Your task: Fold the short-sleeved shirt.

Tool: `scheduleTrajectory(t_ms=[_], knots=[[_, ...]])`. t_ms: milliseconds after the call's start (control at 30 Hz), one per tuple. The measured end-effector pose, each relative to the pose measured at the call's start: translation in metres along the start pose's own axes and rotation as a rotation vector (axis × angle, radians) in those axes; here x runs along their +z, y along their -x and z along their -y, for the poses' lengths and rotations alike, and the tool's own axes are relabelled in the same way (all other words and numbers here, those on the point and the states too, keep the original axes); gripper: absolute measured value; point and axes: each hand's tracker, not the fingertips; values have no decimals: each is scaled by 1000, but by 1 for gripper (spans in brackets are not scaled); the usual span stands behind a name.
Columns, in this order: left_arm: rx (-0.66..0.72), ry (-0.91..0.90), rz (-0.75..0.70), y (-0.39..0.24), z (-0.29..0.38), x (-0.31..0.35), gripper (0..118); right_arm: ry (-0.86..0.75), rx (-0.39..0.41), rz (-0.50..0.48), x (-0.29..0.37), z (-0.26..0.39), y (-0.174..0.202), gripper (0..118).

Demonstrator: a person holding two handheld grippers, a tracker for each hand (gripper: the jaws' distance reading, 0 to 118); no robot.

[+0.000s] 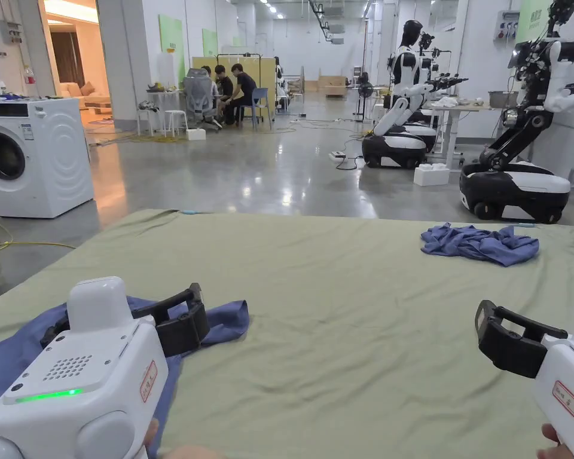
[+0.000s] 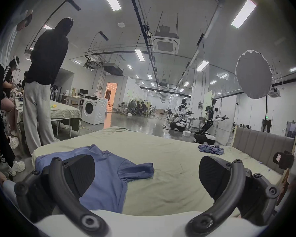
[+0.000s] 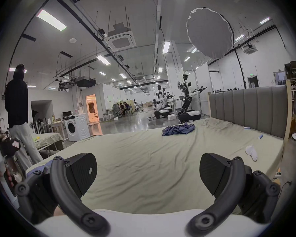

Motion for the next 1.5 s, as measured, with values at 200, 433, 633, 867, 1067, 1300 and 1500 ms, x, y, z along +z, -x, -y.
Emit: scheduleTrajectory(t_ms=[200, 433, 633, 867, 1067, 1300, 1500], knots=[[-5, 7, 20, -3, 0, 3, 118, -15, 47, -6, 5, -2, 8, 118], [-2, 5, 26, -3, -1, 5, 118, -38, 124, 3, 7, -2, 16, 118], [-12, 12, 25, -5, 0, 4, 118, -39, 120, -14, 8, -3, 17, 118], [-33, 9, 32, -9, 1, 4, 118, -29, 130, -8, 7, -2, 19, 118], [-56, 11, 51, -15, 0, 7, 118, -27, 110, 1, 13, -5, 17, 118], [-183, -18, 52, -30, 2, 10, 0, -85, 133, 71, 21, -7, 16, 3], [-155, 8, -15, -6, 0, 5, 0, -50, 151, 58, 9, -5, 24, 3]])
